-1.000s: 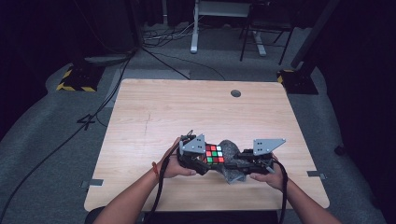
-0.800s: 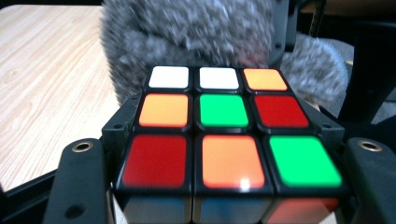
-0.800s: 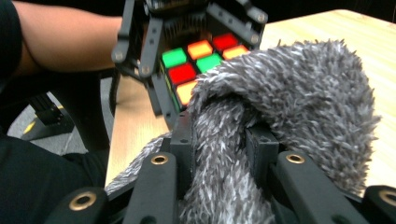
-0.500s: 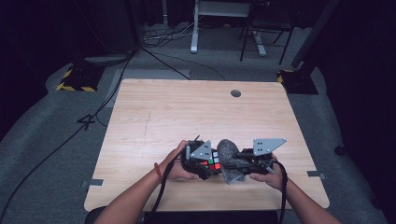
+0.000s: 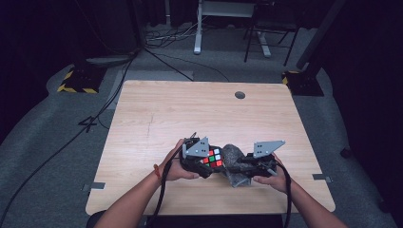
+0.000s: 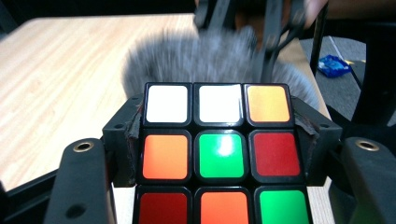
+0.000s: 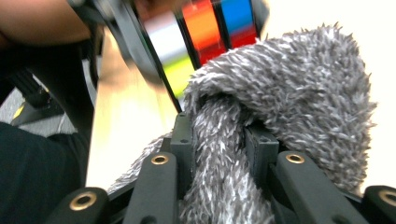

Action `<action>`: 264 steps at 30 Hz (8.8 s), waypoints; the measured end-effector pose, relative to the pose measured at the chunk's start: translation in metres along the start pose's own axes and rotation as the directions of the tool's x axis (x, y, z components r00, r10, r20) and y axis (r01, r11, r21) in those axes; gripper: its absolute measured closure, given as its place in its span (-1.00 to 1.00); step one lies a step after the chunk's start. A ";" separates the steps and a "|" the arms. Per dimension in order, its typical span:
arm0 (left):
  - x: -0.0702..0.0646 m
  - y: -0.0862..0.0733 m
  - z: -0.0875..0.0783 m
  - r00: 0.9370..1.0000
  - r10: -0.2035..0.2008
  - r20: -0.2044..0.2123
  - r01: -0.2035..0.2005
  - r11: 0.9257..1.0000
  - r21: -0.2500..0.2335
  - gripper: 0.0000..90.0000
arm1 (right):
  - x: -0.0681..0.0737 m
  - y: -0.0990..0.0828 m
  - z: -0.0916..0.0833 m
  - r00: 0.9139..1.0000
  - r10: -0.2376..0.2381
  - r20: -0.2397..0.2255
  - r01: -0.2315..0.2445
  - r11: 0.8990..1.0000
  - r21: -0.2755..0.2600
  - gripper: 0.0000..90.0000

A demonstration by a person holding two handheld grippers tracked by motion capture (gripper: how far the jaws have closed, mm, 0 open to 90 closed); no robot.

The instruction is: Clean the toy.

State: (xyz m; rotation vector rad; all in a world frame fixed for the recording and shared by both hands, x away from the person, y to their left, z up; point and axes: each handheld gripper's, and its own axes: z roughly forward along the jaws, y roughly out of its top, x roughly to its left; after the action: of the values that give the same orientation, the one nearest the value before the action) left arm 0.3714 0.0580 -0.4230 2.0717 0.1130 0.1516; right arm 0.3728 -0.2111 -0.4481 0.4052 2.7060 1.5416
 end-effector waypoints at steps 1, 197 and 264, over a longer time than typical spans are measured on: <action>0.000 0.001 -0.002 1.000 -0.004 0.005 0.004 1.000 -0.023 -0.26 | -0.001 -0.002 0.003 1.000 -0.004 0.012 0.003 0.999 0.032 0.56; 0.024 -0.055 0.005 0.993 -0.117 -0.026 0.120 0.961 0.249 -0.54 | -0.048 -0.017 -0.070 0.919 0.057 0.390 -0.083 0.995 0.050 -0.52; -0.011 -0.027 0.023 0.998 0.059 -0.036 -0.053 0.985 0.162 0.03 | 0.001 -0.014 0.020 0.990 -0.094 0.102 0.073 0.977 0.199 0.01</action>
State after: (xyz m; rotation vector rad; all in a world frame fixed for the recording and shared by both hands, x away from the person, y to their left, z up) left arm 0.3635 0.0494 -0.4581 2.2348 0.0941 0.2254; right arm 0.3713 -0.2001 -0.4700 0.3610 2.7571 1.2012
